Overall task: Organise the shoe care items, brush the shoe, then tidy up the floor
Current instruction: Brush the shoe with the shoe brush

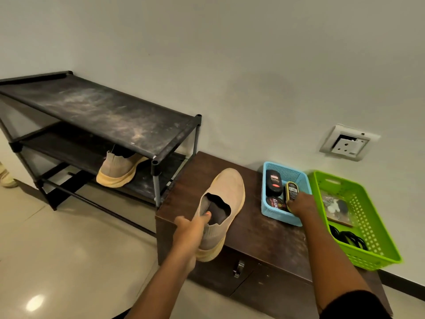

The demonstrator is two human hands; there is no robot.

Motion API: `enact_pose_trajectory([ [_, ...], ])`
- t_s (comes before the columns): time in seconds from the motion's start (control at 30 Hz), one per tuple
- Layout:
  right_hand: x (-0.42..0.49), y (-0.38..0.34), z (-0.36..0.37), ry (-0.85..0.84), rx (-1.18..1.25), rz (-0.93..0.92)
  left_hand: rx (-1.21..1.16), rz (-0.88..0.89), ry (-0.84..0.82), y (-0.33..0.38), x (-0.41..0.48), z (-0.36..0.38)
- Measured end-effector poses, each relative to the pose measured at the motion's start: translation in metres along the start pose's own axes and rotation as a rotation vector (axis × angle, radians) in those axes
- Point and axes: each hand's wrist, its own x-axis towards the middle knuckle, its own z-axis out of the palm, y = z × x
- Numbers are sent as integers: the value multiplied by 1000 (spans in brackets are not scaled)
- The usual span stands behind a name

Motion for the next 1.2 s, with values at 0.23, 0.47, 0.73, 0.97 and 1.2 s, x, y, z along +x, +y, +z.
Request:
enact_pose_trajectory([
  [0.23,11,-2,8,5,82,60,-6,-182,30,-14,19,22],
  [0.47,-1,-6,-15,114,254,86,87,-178,118,-17,18,30],
  [0.73,-98,-7,-59,-65,1206,100,410,161,254,0,-4,14],
  [0.97,-166,-16,-54,-288,1426,67,474,559,306,6,-3,-22],
  [1.2,-193,-8,-49,-249,1594,153,376,1292,300,13,-4,-42],
])
